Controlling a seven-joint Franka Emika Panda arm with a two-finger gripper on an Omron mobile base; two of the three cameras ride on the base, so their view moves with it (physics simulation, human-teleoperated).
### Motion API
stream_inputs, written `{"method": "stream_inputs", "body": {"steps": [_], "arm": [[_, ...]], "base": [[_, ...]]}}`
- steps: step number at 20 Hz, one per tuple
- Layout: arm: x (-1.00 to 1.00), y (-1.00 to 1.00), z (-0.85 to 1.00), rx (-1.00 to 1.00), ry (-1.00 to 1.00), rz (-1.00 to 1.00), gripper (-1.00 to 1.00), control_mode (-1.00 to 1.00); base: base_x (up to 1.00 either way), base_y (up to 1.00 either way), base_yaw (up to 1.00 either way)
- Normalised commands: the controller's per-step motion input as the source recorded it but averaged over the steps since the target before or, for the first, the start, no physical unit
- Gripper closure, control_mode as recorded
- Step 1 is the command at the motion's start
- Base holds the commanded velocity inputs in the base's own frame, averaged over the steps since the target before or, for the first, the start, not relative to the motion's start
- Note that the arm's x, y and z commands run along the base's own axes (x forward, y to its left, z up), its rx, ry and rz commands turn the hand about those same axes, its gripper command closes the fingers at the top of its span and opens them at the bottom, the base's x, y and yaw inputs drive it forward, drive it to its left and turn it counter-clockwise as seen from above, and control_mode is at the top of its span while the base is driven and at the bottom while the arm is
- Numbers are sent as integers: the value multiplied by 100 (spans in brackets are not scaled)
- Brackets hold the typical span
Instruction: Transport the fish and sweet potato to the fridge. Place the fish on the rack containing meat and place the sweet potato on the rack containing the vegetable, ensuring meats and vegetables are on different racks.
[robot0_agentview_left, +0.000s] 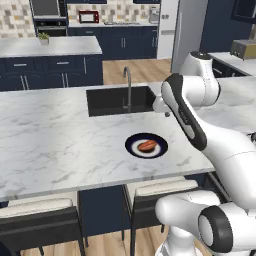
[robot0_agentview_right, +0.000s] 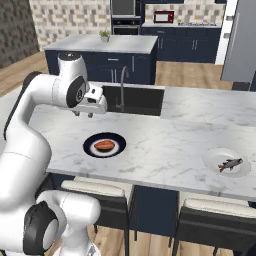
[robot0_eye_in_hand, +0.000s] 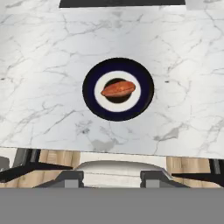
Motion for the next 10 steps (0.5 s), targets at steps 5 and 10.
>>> {"method": "stream_inputs", "body": {"steps": [5,10], "arm": [[-70,0,0,0,-16,0,-100,-100],[-63,12,-3,0,1,-9,-100,-100]], "base": [[0,0,0],[0,0,0]]}}
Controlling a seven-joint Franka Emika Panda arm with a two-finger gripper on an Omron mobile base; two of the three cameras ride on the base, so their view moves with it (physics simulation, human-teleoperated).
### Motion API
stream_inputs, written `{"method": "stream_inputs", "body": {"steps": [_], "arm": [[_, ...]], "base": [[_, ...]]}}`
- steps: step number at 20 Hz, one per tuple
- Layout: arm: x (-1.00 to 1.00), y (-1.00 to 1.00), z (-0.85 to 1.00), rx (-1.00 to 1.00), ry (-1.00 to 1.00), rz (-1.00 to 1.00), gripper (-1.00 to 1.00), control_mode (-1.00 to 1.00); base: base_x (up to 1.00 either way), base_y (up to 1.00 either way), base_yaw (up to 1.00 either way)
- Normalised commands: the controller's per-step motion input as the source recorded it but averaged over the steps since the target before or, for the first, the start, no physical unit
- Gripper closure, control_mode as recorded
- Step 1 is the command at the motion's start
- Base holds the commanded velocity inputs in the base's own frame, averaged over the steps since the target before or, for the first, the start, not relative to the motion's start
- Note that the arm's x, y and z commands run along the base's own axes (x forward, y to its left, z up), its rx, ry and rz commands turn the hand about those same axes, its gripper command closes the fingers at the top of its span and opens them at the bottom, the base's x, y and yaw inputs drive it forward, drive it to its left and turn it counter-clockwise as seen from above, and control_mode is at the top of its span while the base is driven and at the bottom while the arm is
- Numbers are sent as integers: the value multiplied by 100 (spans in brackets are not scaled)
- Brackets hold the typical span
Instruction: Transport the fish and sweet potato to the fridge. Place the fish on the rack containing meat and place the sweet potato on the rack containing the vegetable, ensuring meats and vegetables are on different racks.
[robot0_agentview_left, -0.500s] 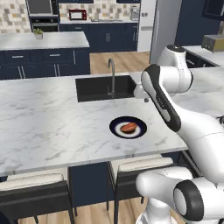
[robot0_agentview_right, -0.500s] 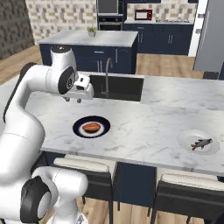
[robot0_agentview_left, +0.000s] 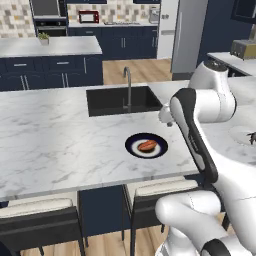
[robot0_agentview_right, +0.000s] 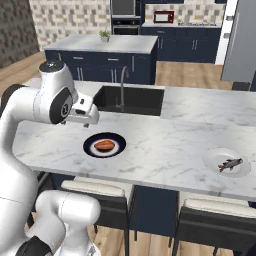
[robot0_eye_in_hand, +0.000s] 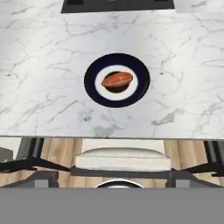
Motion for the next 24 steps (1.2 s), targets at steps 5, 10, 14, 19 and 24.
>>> {"method": "stream_inputs", "body": {"steps": [5,10,14,19,24], "arm": [[-3,1,0,1,24,-48,-100,-100],[0,5,0,14,39,-59,-100,-100],[0,6,0,24,23,-57,-100,-100],[23,0,-27,2,3,-55,-100,-100],[28,-25,-30,0,1,-10,-100,-100]], "base": [[0,0,0],[0,0,0],[0,0,0],[0,0,0],[0,0,0]]}}
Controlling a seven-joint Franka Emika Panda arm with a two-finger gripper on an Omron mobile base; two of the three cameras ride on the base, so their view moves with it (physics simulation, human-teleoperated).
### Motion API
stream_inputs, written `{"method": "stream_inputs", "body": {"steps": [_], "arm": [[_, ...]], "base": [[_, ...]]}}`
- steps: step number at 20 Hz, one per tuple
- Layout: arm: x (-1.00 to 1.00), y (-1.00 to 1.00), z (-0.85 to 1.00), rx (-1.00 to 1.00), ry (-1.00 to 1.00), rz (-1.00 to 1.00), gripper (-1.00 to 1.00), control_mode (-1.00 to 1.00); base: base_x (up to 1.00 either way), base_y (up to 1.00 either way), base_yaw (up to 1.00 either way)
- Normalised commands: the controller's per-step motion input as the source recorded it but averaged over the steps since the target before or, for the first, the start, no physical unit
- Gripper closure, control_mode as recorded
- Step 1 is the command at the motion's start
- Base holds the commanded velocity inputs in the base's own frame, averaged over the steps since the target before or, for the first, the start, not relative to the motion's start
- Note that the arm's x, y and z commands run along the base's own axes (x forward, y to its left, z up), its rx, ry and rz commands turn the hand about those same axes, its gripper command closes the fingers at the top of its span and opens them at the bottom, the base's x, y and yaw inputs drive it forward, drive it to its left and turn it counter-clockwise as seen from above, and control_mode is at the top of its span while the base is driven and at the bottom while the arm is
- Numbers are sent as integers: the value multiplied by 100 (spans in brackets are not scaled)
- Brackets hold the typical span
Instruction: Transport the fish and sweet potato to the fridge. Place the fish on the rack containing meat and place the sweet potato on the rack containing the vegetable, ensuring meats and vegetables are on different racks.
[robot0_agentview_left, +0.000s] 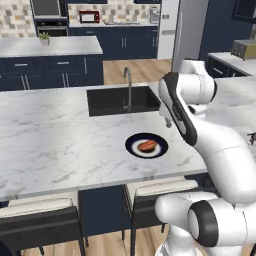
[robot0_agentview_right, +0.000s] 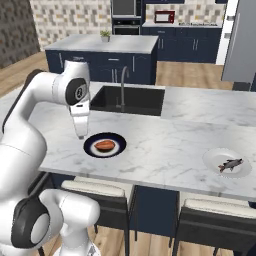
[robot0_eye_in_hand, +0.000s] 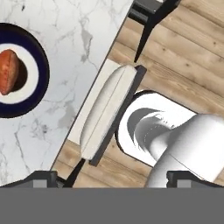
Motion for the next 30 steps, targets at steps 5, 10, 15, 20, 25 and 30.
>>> {"method": "stream_inputs", "body": {"steps": [5,10,15,20,25,30], "arm": [[51,-33,-57,0,11,8,-100,-100],[77,-2,-54,0,7,8,-100,-100],[68,0,-39,0,0,1,-100,-100],[51,10,-50,0,3,0,-100,-100],[47,16,-50,0,6,0,-100,-100],[49,2,-32,0,2,0,-100,-100]], "base": [[0,0,0],[0,0,0],[0,0,0],[0,0,0],[0,0,0],[0,0,0]]}}
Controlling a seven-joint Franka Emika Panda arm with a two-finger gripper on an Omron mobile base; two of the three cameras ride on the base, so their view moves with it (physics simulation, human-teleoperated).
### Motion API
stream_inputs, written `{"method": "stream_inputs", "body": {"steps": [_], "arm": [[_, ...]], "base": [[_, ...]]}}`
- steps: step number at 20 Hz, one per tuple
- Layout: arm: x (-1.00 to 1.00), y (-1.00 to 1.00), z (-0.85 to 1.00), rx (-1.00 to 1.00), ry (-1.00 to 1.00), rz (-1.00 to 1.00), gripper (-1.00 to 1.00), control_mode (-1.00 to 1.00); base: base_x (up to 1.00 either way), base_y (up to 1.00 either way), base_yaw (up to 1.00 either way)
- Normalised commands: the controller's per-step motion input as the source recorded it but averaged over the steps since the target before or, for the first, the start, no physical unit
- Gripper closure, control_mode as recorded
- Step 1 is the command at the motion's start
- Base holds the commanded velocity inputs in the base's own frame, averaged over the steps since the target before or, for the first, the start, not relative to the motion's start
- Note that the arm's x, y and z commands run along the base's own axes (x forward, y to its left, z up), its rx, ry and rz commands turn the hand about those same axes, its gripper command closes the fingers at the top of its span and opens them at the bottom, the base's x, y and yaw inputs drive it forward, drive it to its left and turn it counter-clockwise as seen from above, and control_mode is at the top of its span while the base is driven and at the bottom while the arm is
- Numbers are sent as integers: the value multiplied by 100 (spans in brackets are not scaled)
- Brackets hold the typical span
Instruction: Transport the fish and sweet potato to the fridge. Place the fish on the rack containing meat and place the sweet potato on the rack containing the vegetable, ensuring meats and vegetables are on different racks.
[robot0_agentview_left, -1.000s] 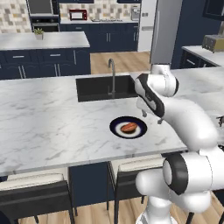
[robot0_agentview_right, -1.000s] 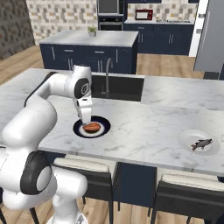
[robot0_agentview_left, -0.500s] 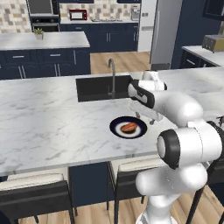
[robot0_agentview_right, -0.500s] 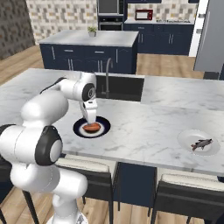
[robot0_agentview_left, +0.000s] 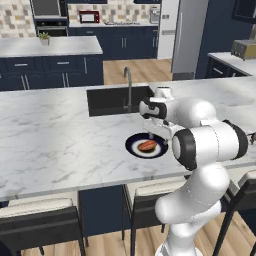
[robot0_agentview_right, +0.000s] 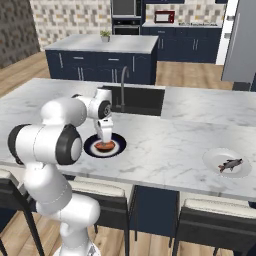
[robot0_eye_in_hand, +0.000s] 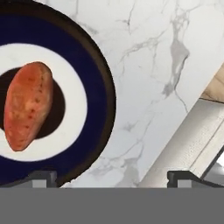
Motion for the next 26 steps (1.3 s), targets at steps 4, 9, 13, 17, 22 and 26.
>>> {"method": "stream_inputs", "body": {"steps": [4,9,13,17,22,26], "arm": [[51,14,-29,0,3,0,-100,-100],[45,9,-21,0,1,0,-100,-100],[39,6,-37,0,4,0,-100,-100],[42,6,-45,0,4,0,-100,-100],[31,0,-28,0,1,0,-100,-100],[8,0,-29,0,5,0,-100,-100]], "base": [[0,0,0],[0,0,0],[0,0,0],[0,0,0],[0,0,0],[0,0,0]]}}
